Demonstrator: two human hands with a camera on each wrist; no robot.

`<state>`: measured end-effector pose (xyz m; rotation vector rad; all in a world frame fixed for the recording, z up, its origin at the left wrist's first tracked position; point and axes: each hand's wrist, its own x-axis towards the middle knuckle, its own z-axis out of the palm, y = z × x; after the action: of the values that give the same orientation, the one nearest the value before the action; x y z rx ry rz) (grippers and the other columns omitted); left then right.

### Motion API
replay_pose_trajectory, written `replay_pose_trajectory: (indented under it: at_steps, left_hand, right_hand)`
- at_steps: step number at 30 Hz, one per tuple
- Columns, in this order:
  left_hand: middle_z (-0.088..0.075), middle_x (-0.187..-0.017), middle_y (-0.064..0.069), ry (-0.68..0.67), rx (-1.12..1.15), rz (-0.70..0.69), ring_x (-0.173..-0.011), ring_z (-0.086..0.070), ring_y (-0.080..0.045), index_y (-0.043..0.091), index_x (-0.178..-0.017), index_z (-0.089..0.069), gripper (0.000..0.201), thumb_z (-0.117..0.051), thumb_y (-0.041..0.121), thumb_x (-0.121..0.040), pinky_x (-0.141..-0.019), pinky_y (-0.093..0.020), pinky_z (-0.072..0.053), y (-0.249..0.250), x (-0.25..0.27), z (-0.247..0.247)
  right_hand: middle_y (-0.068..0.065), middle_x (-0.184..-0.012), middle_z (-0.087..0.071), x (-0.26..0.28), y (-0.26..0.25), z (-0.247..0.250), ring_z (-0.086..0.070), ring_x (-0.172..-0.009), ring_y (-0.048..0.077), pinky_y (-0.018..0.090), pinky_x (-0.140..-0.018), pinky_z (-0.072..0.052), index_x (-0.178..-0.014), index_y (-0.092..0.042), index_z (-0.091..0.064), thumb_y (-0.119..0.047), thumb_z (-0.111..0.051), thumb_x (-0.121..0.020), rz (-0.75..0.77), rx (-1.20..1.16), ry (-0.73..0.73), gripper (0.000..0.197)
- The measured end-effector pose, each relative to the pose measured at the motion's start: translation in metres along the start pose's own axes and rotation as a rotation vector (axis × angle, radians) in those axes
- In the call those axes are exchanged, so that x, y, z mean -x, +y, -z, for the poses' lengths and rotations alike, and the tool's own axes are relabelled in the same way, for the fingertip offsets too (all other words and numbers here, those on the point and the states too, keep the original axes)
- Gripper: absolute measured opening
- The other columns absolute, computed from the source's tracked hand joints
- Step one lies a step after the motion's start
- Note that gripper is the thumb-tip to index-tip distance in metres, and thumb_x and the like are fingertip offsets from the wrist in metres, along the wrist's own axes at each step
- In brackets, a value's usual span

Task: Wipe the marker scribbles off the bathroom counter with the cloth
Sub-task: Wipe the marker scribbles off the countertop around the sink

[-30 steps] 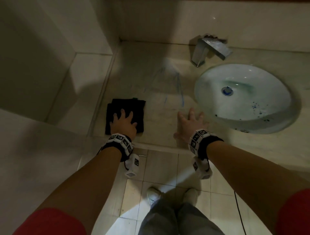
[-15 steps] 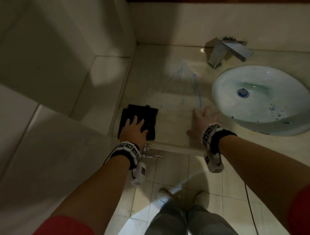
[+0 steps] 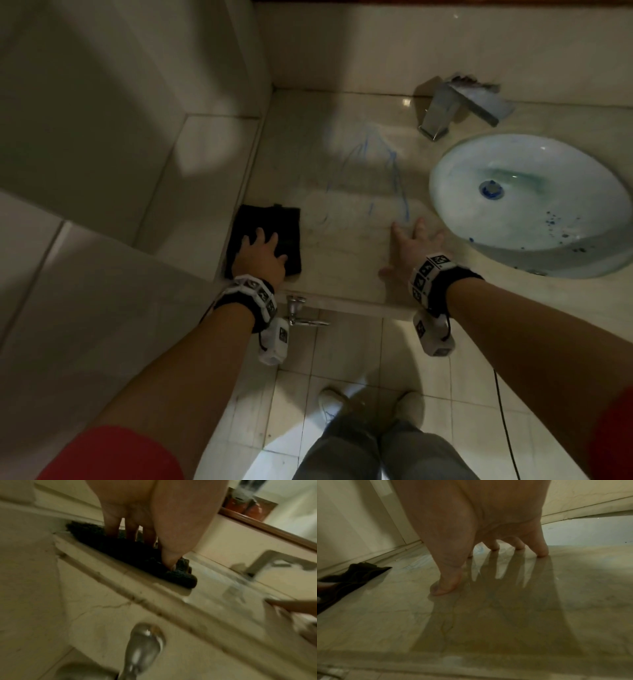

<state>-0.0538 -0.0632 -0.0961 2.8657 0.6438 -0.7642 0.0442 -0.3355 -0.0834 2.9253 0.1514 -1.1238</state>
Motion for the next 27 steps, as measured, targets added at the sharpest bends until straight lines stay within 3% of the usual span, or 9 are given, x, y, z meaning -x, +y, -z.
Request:
replay_pose_trajectory:
  at_steps: [4, 8, 19, 27]
  left_hand:
    - [0.004, -0.163, -0.003, -0.061, -0.17, -0.035, -0.147, -0.004, -0.034, 0.028, -0.155, -0.002, 0.062, -0.027, 0.049, -0.101, -0.118, -0.044, -0.021, 0.011, 0.028, -0.022]
    - [0.009, -0.162, -0.001, -0.095, -0.235, -0.05, -0.148, 0.002, -0.032, 0.033, -0.154, -0.002, 0.06, -0.028, 0.048, -0.102, -0.118, -0.045, -0.02, 0.016, 0.037, -0.013]
    - [-0.005, -0.162, 0.0, 0.032, 0.001, -0.027, -0.147, -0.008, -0.035, 0.034, -0.153, -0.016, 0.061, -0.038, 0.049, -0.098, -0.116, -0.049, -0.026, 0.007, -0.036, 0.012]
    - [-0.006, -0.162, -0.004, 0.051, -0.173, -0.152, -0.145, -0.012, -0.035, 0.03, -0.154, -0.016, 0.059, -0.033, 0.047, -0.1, -0.114, -0.048, -0.028, 0.046, 0.018, -0.023]
  right_hand:
    - [0.002, -0.16, 0.021, 0.006, 0.0, 0.002, 0.01, -0.143, 0.05, 0.07, -0.107, -0.022, -0.148, -0.046, 0.007, -0.065, -0.07, -0.071, 0.001, 0.002, -0.005, 0.111]
    - [0.003, -0.16, 0.022, 0.008, 0.0, 0.003, 0.01, -0.143, 0.05, 0.07, -0.107, -0.022, -0.149, -0.046, 0.006, -0.064, -0.07, -0.072, 0.0, -0.001, -0.003, 0.109]
    - [0.003, -0.159, 0.023, 0.005, 0.0, 0.003, 0.01, -0.144, 0.048, 0.071, -0.106, -0.021, -0.148, -0.047, 0.008, -0.065, -0.07, -0.072, -0.021, 0.007, -0.021, 0.11]
    - [0.001, -0.159, 0.024, 0.008, -0.001, 0.005, 0.01, -0.144, 0.047, 0.072, -0.106, -0.02, -0.148, -0.049, 0.008, -0.066, -0.071, -0.07, -0.026, -0.001, -0.027, 0.112]
